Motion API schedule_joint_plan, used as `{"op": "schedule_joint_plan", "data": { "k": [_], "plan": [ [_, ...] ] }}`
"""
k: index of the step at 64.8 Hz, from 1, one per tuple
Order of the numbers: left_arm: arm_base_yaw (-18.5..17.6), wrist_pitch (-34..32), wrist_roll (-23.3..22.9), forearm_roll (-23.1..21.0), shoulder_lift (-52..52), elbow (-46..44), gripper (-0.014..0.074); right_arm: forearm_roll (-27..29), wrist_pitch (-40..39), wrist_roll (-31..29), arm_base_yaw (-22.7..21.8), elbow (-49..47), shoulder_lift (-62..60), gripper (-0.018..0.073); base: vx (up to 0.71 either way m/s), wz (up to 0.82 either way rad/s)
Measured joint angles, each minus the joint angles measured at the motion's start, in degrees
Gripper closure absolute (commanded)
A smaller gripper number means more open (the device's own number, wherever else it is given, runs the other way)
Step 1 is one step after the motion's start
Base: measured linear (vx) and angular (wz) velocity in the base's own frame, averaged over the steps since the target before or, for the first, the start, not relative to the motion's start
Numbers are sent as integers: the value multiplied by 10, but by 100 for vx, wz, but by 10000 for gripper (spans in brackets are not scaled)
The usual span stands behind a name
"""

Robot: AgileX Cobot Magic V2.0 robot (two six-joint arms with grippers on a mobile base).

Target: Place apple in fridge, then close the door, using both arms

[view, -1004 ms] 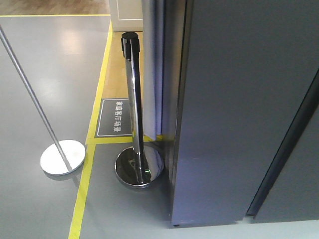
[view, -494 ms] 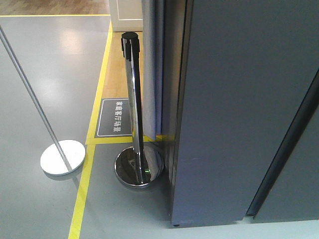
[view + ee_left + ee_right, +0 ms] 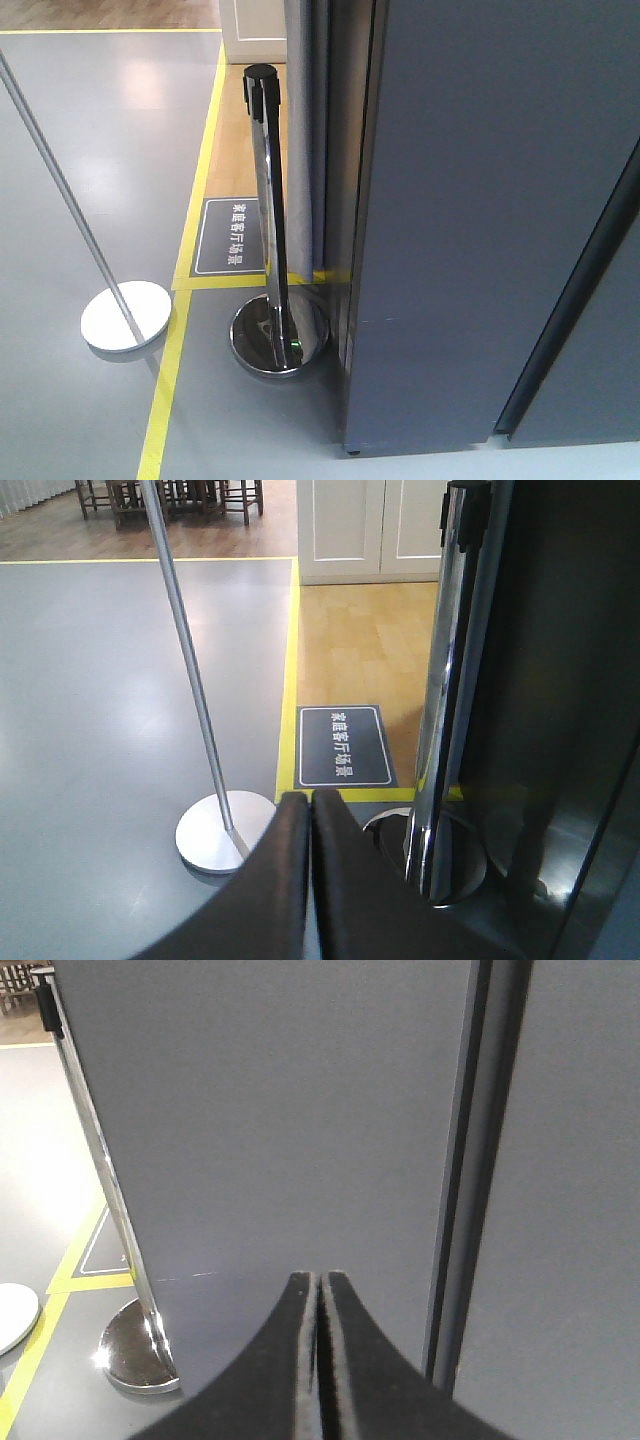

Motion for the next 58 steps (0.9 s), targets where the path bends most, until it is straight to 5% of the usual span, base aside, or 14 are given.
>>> {"op": "schedule_joint_plan", "data": {
  "k": [58],
  "plan": [
    [0,0,0,0,0,0,601,2,0,0,0,0,0,568,0,0]
  ]
}}
